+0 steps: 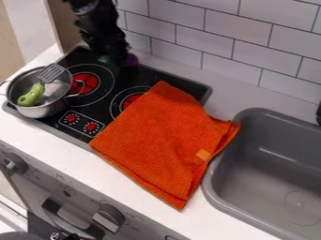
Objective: Moved the purple item into the cooking pot
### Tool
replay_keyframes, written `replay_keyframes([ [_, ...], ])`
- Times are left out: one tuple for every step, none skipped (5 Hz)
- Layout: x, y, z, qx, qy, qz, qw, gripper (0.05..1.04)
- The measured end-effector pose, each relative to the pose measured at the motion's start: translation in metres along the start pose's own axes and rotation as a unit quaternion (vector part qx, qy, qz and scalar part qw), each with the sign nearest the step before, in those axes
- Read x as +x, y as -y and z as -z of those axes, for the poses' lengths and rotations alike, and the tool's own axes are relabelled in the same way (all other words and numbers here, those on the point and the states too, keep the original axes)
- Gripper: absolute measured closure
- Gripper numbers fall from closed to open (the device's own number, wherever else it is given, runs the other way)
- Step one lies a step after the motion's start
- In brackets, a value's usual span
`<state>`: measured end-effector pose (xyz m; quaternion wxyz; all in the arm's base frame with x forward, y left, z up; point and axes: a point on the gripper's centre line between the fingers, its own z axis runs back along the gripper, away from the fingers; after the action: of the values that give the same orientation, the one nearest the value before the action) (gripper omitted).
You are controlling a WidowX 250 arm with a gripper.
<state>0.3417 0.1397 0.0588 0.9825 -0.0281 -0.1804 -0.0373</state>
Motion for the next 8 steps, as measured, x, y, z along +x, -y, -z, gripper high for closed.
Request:
replay_keyframes([
  [0.002, 0.000, -0.016, 0.000, 0.025, -0.010, 0.9996, 0.602],
  [0.001, -0.001, -0.020, -0.003, 0.026, -0.014, 0.9996, 0.602],
  [-0.003, -0.003, -0.023, -0.006, 0.020, -0.018, 0.9996, 0.602],
  [-0.007, -0.006, -0.047, -0.006, 0.027, -0.017, 0.9995, 0.602],
  [-0.023, -0.014, -0.058, 0.007, 0.016, -0.016, 0.9997, 0.602],
  [-0.046, -0.021, -0.070, 0.015, 0.019, 0.024, 0.9994, 0.602],
  [-0.066, -0.039, -0.080, 0.017, 0.011, 0.060, 0.9980, 0.602],
  [-0.081, -0.054, -0.093, 0.006, 0.008, 0.095, 0.9955, 0.602],
])
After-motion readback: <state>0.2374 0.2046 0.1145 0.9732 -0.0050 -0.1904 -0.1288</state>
